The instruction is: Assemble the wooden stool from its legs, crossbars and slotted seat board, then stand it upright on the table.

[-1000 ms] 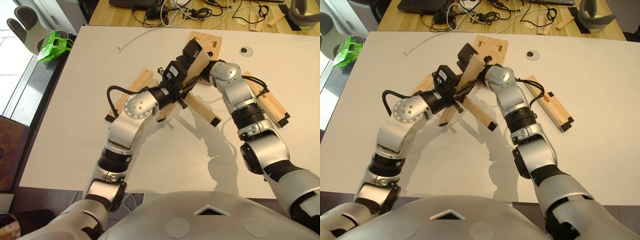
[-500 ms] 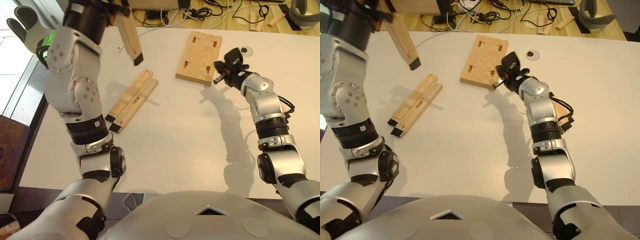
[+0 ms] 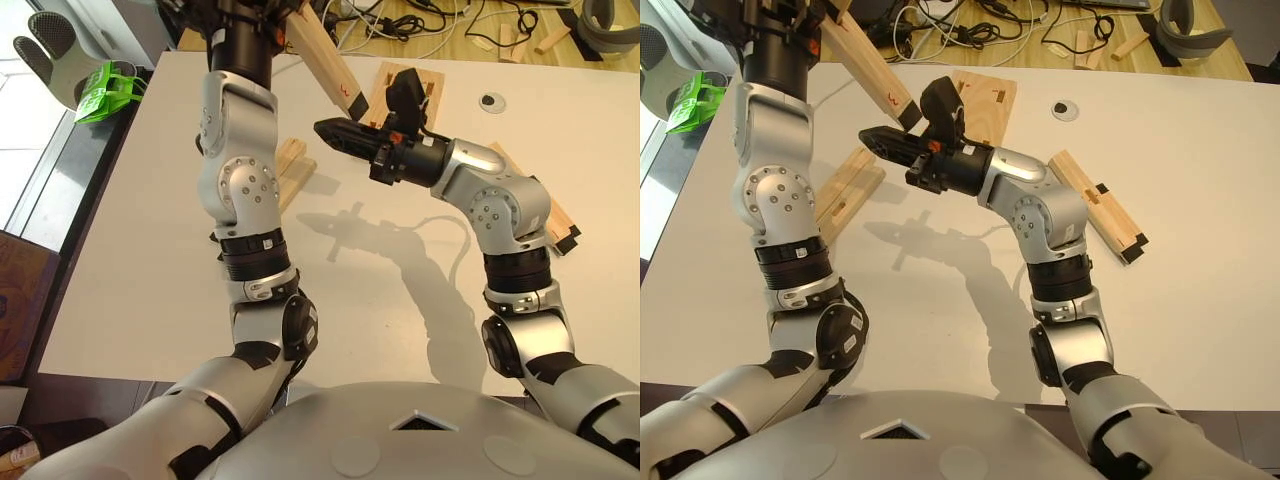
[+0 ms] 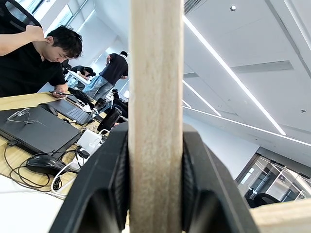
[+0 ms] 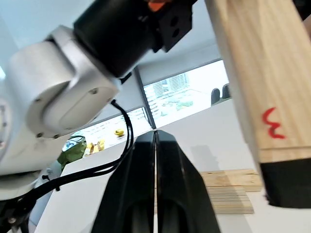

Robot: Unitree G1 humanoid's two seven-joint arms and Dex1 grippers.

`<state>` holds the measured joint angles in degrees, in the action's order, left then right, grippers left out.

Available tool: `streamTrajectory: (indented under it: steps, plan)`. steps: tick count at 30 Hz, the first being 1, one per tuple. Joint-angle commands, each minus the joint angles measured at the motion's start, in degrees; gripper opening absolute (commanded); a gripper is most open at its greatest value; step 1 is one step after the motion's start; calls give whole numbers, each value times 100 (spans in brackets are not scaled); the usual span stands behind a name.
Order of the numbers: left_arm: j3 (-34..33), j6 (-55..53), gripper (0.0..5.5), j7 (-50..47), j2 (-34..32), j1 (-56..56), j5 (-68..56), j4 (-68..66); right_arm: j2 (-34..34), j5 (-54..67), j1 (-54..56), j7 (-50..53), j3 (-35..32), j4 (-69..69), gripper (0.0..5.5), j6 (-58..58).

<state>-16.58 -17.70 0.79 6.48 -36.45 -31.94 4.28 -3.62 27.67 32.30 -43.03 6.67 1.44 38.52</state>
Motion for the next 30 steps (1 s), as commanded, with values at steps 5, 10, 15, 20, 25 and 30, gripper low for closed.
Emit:
streamTrajectory:
  steps: [5, 10, 15, 20, 25, 30]
  plan:
    - [211, -9, 104, 5, -22, 86, -80, 174, 86, -802, 677, 954, -259, 1418, 0, -1119]
    - [225, -4, 104, -52, -33, 95, -78, 187, 108, -840, 778, 932, -252, 1633, 0, -1308]
    - [-362, 501, 104, -154, -505, -451, -84, -81, -933, -2475, 727, 1251, 761, 2824, 0, -2131]
    - [-506, 625, 104, -206, -594, -478, -211, -52, -1121, -3321, 1225, 1719, 917, 4549, 0, -2886]
    - [-401, 613, 104, -244, -574, -445, -246, -10, -1010, -3641, 1631, 2337, 800, 5588, 0, -3574]
    - [-311, 589, 104, -306, -525, -345, -259, 72, -983, -3818, 1945, 2722, 703, 6269, 0, -3771]
